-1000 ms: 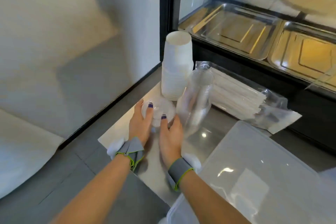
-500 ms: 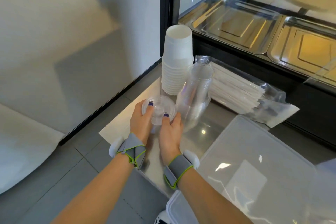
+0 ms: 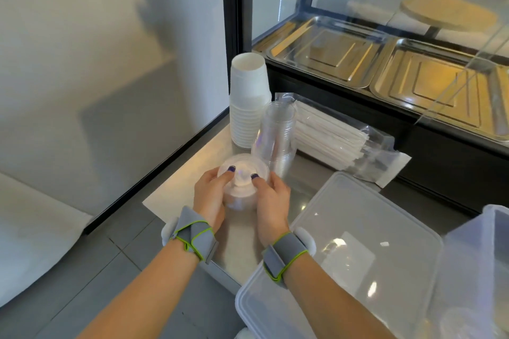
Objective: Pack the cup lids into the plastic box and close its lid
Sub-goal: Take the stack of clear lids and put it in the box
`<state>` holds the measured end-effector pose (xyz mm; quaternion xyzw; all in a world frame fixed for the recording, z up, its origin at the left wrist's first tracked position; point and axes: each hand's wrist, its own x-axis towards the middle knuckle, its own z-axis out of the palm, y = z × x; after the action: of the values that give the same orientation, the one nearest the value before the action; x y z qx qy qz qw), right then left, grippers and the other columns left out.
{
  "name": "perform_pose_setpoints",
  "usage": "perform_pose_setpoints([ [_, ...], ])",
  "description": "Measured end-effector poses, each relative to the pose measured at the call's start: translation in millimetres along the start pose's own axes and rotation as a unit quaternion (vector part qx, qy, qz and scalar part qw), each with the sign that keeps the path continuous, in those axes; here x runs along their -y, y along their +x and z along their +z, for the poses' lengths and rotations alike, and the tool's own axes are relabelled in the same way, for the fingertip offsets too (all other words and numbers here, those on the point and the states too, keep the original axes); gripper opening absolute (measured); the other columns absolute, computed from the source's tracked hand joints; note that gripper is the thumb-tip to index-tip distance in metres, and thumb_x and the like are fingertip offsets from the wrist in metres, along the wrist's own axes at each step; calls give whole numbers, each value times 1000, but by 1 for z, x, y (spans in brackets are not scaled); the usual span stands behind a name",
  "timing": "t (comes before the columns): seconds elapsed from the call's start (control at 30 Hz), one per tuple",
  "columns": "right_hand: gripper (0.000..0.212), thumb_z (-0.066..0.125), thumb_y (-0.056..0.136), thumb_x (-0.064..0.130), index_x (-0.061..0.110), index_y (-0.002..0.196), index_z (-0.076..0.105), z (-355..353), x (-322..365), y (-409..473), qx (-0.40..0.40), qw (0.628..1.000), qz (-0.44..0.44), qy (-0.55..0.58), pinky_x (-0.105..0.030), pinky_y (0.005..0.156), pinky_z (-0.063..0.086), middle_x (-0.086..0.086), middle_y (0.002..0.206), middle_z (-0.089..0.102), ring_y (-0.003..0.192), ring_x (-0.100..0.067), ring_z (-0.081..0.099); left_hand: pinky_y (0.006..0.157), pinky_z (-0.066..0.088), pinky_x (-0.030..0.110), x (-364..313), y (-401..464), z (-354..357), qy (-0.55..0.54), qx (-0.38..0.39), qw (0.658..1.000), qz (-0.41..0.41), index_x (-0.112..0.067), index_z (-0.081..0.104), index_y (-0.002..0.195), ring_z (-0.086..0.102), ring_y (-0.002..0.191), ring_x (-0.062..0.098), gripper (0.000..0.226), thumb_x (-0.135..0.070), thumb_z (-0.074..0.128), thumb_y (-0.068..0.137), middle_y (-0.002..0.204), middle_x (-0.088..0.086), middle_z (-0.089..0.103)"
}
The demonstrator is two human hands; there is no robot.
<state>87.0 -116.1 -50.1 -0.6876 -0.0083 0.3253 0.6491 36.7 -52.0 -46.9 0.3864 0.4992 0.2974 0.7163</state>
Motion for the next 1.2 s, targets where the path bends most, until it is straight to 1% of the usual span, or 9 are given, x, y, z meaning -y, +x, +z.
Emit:
perform_pose_setpoints([
  [0.13,36,60,77,10,3,112,64,-34,12,-7,9,998,6,63,-51,96,48,-21,124,57,111,-39,58,60,42,25,-9,-16,6,37,96,993,-62,-13,58,82,54,67,18,10,-3,56,85,78,8,59],
  [0.2,18,56,80,2,5,92,68,-53,19,-11,40,995,2,87,-33,69,54,-17,91,67,83,-32,63,60,37,23,-15,-28,8,83,157,980,-83,-13,60,85,50,67,16,10,-4,54,86,77,6,58],
  [0.37,26,49,83,-6,8,61,54,-93,46,-29,97,991,-30,88,-15,38,36,5,41,53,44,-13,48,63,39,22,-29,-48,22,136,231,958,-105,-17,61,81,51,68,14,16,-4,52,87,79,3,58],
  [0.5,27,51,83,-7,11,64,54,-133,74,-42,107,991,-39,69,-21,45,27,-7,64,45,48,-12,41,61,46,23,-42,-72,43,135,288,942,-110,-19,63,80,50,69,16,14,-6,57,84,81,2,57],
  [0.63,20,51,87,-6,13,82,51,-183,95,-55,139,988,-68,20,-8,44,37,-1,72,44,57,-1,51,65,52,25,-39,-99,67,183,372,906,-91,-18,72,75,55,77,19,18,-5,61,82,79,3,66],
  [0.7,14,54,86,-1,12,91,51,-221,103,-64,115,991,-61,29,-13,46,31,-6,75,39,59,-7,39,60,54,23,-29,-124,91,202,404,886,-100,-14,69,83,57,70,17,12,-5,62,81,79,3,65],
  [0.93,23,49,89,0,11,69,53,-303,109,-81,67,997,-40,11,-26,60,29,-8,68,41,61,-16,39,77,51,26,14,-181,142,238,437,855,-143,-7,67,74,56,73,18,7,-4,64,80,80,10,61],
  [1.1,11,51,89,2,7,85,60,-356,104,-92,88,996,3,-12,-27,63,39,-7,71,56,65,-18,51,52,54,17,42,-218,159,274,457,824,-190,-6,66,70,61,53,13,8,-6,67,78,58,5,63],
  [1.2,20,52,88,1,17,84,65,-382,103,-91,100,989,7,-106,-18,60,49,12,60,68,58,-3,61,55,50,20,57,-235,163,285,451,818,-216,-7,62,73,55,60,16,8,-7,66,79,70,7,51],
])
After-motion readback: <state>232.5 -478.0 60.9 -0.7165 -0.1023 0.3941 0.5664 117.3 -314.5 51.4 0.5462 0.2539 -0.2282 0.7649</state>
